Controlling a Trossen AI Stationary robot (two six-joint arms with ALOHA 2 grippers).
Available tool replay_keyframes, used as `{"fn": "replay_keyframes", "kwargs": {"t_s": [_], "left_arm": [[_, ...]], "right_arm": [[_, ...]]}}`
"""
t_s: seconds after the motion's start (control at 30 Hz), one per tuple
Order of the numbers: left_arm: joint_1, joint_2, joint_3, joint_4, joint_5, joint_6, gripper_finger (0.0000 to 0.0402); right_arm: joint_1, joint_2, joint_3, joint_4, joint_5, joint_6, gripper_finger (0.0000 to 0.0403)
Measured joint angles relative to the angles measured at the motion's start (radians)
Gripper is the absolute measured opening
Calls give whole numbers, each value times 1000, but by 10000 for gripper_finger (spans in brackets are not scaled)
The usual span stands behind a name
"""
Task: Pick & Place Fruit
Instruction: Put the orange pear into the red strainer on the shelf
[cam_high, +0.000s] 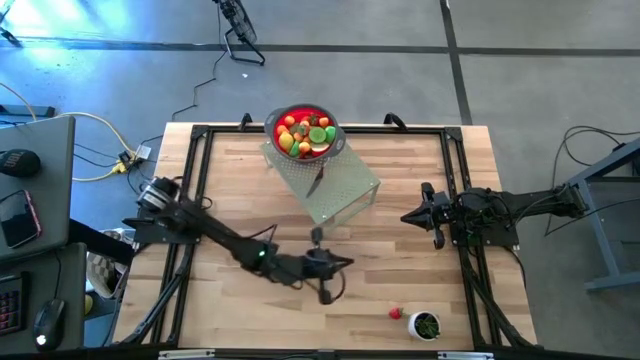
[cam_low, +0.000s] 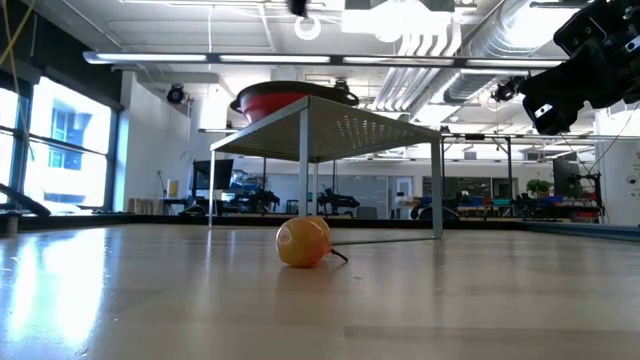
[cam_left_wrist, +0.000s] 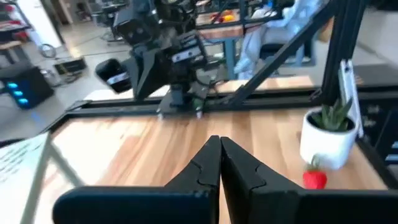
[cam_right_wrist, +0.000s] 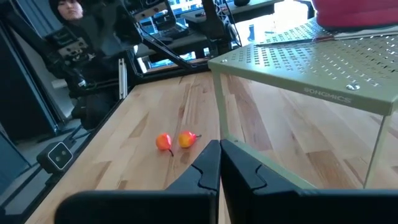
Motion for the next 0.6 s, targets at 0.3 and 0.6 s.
{"fn": "replay_keyframes", "kwargs": {"t_s": [0.3,0.6], "left_arm": [[-23,-82,-314,338,-5,-44,3],[20,-85,-530,699,54,-39,3]], "right_arm": [[0,0,0,22,5,19,3],[0,0,0,39,31,26,3]]}}
